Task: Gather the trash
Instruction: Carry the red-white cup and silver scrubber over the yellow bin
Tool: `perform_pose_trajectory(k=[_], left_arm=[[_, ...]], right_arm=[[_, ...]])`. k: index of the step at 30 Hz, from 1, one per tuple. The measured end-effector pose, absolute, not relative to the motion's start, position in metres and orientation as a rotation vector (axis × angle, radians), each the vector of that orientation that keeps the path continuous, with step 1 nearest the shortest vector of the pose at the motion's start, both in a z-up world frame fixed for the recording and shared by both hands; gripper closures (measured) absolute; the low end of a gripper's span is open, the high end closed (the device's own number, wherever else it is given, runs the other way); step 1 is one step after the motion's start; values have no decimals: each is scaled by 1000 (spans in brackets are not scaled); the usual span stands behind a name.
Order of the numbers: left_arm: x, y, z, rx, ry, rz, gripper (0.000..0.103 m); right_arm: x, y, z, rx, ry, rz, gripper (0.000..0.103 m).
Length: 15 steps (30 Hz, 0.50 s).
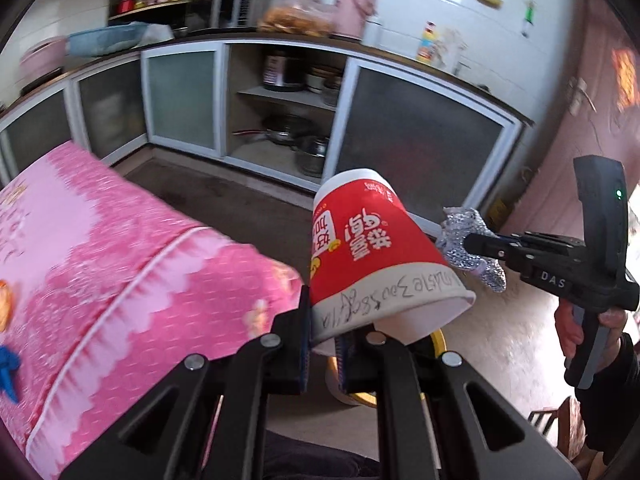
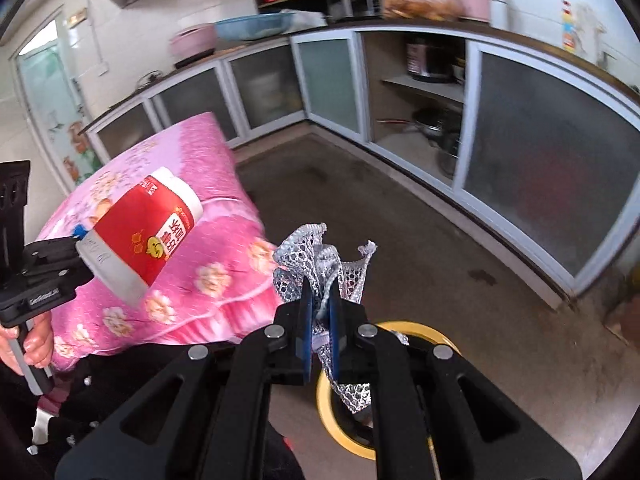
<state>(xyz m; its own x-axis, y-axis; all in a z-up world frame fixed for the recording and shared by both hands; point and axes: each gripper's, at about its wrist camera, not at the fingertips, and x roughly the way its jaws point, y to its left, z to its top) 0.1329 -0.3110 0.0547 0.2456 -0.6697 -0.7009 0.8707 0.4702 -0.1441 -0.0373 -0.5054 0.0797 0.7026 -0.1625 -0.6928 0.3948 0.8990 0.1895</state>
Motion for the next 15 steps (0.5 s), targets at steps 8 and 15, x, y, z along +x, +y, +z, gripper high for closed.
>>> perform_pose_trajectory(k=[8,15], left_arm=[[103,-361,27,376,817,-1174,94],[86,-398,-4,440,864,-1214,94]], right_arm=[[-76,-538,46,414,756,-412,97],[-98,-558,18,466,787,-470,97]])
